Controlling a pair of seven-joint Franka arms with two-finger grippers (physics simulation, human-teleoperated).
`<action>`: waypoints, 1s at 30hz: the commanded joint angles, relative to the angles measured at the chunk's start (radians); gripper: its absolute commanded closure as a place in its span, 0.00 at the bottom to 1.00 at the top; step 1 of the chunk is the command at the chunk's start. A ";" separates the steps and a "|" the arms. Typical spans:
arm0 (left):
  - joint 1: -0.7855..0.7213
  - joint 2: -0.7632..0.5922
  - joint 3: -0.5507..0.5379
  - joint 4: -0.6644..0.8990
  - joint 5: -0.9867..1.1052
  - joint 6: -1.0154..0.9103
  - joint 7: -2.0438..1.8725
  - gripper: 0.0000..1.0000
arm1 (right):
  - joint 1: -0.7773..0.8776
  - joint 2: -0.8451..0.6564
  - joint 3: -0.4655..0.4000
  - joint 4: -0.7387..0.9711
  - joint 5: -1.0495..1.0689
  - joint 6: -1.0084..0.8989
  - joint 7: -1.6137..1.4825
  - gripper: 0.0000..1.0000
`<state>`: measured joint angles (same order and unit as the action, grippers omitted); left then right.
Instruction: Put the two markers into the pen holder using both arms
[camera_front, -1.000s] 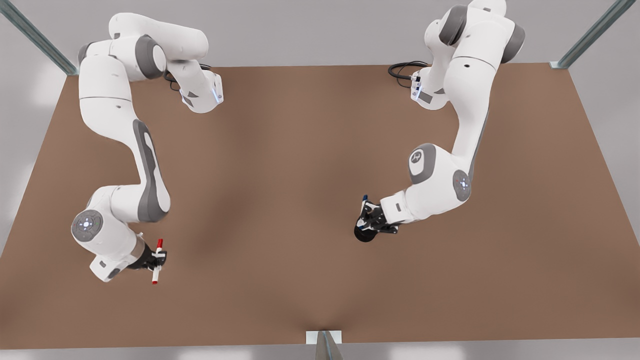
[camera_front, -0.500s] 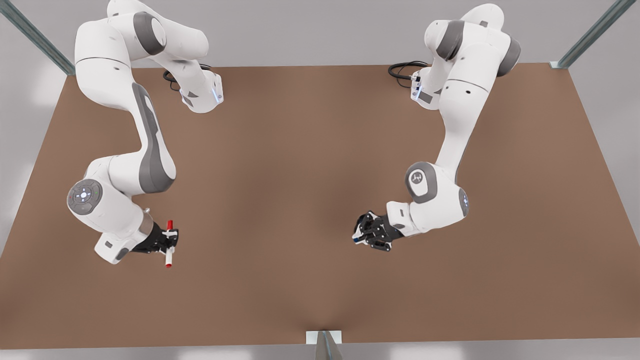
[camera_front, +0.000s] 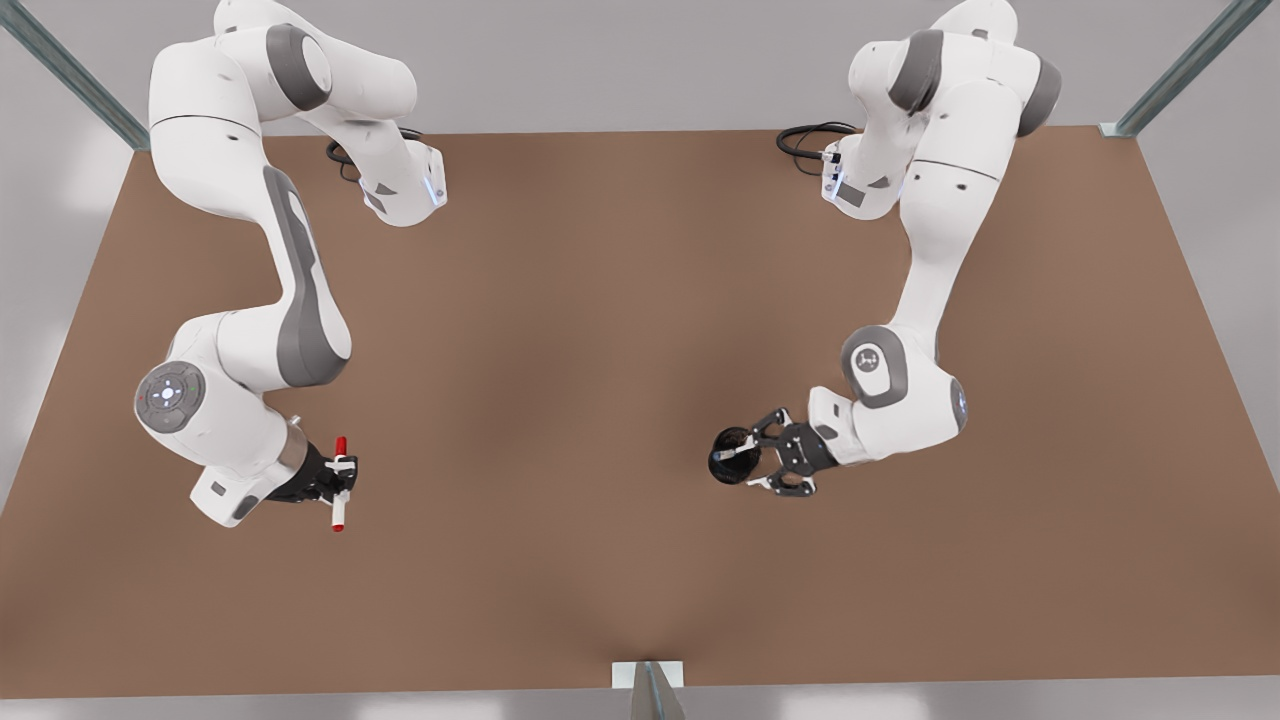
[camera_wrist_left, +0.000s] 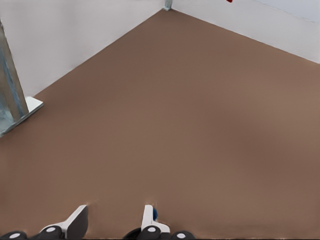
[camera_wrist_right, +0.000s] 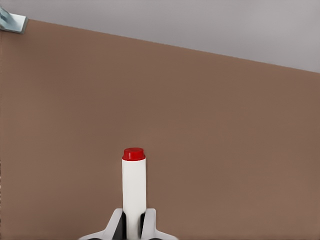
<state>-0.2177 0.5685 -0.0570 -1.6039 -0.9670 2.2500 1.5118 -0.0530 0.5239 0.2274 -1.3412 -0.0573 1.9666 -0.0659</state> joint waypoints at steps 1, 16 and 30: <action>0.060 -0.036 0.051 0.033 0.143 -0.329 0.254 0.00 | -0.001 0.002 0.027 0.001 -0.009 0.012 0.026 0.77; 0.259 -0.355 -0.001 0.240 0.982 -0.699 -1.391 0.00 | 0.229 0.070 0.168 0.054 -0.006 0.459 0.074 0.76; 0.268 -0.314 0.003 0.234 1.008 -0.696 -1.389 0.00 | 0.711 0.384 -0.103 0.475 -0.010 0.735 0.212 0.77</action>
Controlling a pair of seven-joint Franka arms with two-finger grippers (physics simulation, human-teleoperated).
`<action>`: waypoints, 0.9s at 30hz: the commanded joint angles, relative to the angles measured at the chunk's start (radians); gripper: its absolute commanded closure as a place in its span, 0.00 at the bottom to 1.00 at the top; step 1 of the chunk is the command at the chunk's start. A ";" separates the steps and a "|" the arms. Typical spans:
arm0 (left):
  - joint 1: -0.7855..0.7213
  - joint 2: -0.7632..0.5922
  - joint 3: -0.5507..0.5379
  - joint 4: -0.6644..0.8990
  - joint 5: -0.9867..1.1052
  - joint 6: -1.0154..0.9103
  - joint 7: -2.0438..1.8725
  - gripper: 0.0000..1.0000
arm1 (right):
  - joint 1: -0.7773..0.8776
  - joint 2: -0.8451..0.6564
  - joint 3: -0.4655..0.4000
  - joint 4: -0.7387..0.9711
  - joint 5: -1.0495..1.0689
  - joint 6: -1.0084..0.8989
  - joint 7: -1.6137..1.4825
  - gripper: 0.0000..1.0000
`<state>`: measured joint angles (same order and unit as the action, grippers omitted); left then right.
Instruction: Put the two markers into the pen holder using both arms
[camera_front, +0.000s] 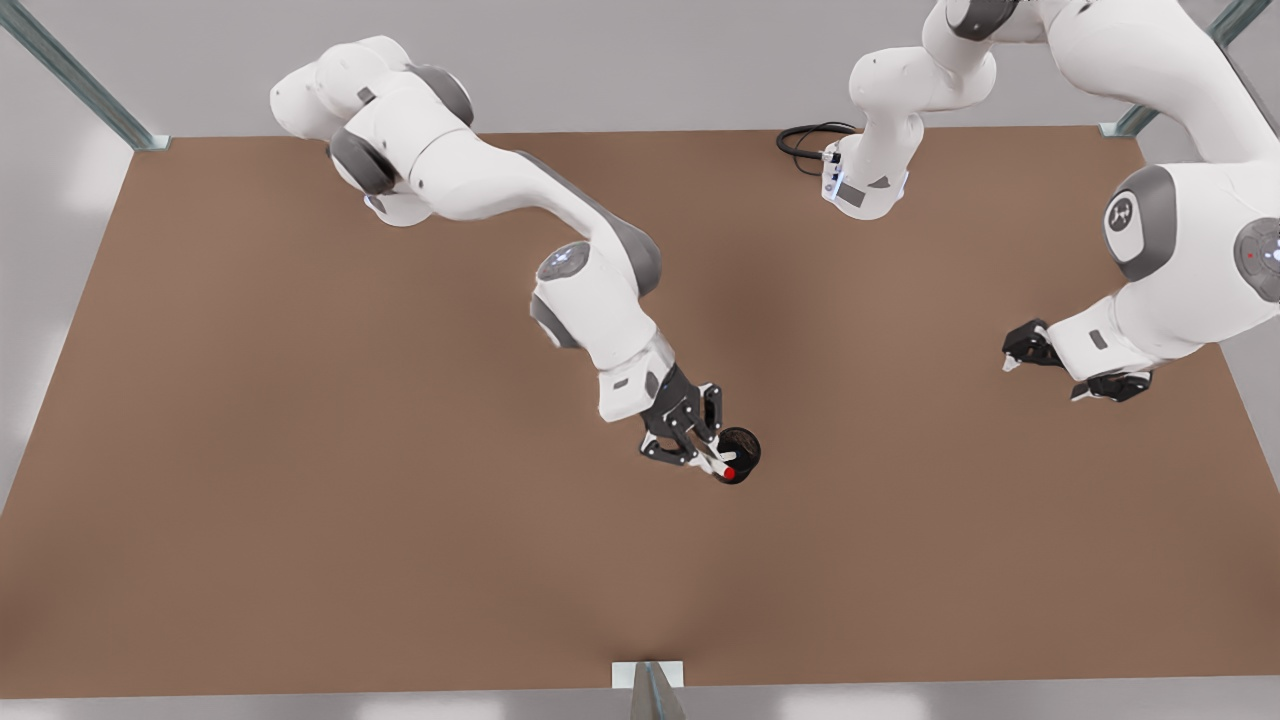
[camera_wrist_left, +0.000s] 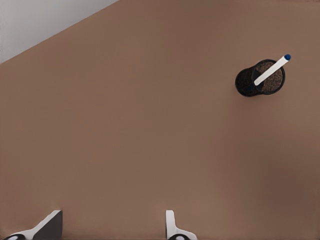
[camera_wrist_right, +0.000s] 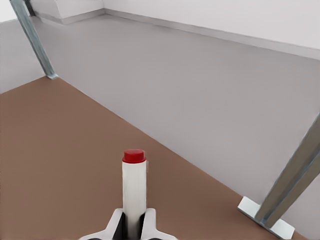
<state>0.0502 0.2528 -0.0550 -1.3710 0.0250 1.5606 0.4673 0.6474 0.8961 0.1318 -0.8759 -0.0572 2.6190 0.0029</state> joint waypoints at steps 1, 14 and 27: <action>0.000 0.005 0.000 0.000 0.029 -0.008 -0.345 0.00 | 0.024 0.015 -0.023 0.009 -0.010 0.104 0.143 0.77; 0.033 0.025 0.006 0.000 0.023 -0.007 -0.341 0.00 | 0.251 0.159 -0.330 0.009 -0.009 0.345 0.313 0.77; 0.050 0.037 0.015 0.000 0.023 0.015 -0.337 0.00 | 0.336 0.261 -0.440 0.009 -0.001 0.526 0.511 0.76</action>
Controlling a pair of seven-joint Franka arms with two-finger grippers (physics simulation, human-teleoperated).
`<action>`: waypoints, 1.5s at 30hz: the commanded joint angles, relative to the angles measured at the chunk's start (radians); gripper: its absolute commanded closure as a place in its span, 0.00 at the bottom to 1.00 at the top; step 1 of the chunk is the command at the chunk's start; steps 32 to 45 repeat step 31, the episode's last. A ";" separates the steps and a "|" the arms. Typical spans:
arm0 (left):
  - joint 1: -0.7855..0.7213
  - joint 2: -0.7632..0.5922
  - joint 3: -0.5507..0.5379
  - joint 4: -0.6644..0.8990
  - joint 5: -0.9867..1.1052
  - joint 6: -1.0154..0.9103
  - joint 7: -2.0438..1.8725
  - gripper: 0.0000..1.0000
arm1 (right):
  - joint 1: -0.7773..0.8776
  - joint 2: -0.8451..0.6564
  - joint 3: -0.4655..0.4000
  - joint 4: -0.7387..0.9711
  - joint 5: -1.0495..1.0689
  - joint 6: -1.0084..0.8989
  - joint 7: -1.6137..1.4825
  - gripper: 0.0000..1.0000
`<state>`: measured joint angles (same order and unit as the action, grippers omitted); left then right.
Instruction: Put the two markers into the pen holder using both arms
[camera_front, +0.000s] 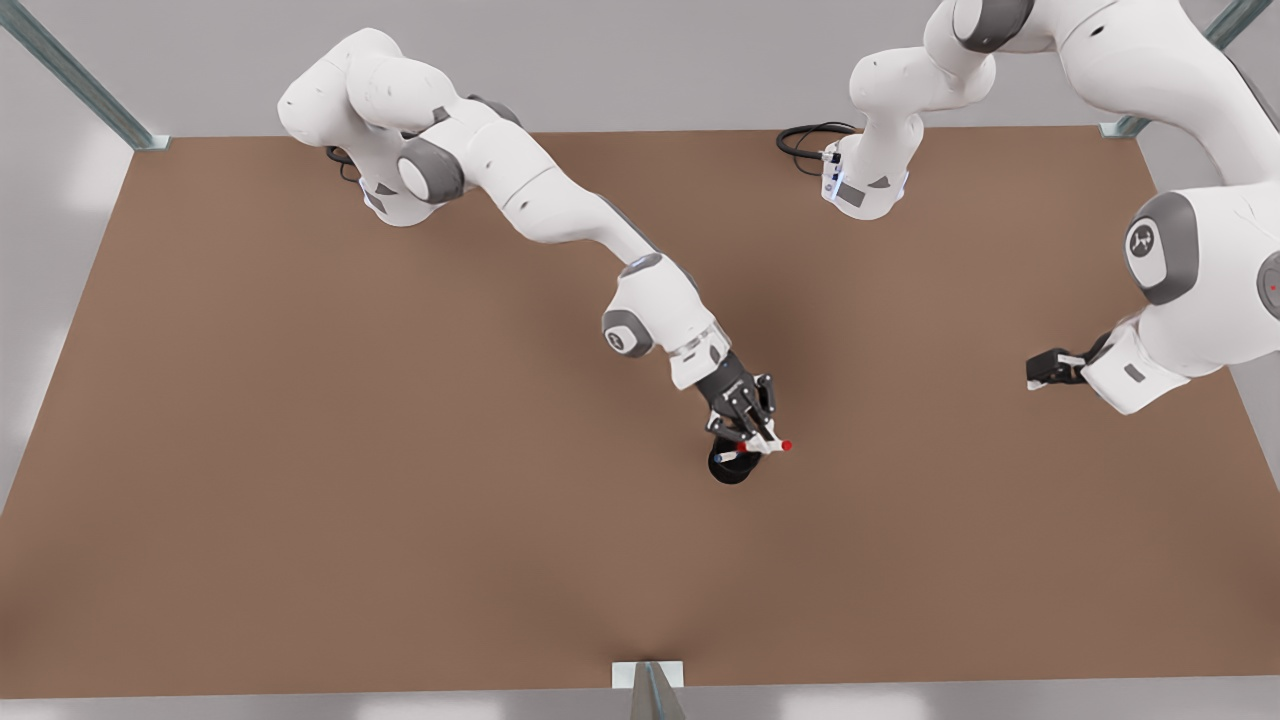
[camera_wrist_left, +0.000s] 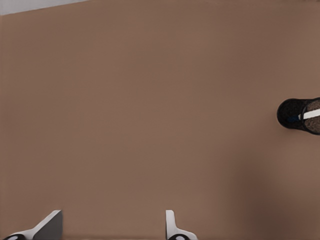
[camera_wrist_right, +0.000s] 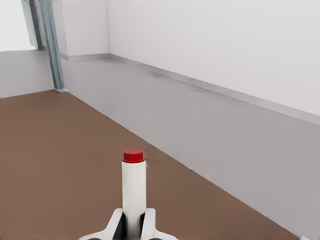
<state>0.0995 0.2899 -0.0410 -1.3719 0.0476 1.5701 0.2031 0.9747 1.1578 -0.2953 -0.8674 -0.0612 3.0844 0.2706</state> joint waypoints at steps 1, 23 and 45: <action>0.006 0.002 0.000 0.000 0.000 0.007 -0.073 0.00 | 0.012 0.016 -0.021 0.001 0.003 0.085 0.249 0.76; -0.029 0.041 -0.005 0.017 0.011 0.024 -0.054 0.00 | -0.723 -1.112 0.205 -0.776 0.055 -1.382 -0.088 0.00; -0.038 0.061 -0.005 0.017 0.011 0.025 -0.057 0.00 | -0.764 -0.912 0.151 -0.476 0.073 -1.531 -0.257 0.00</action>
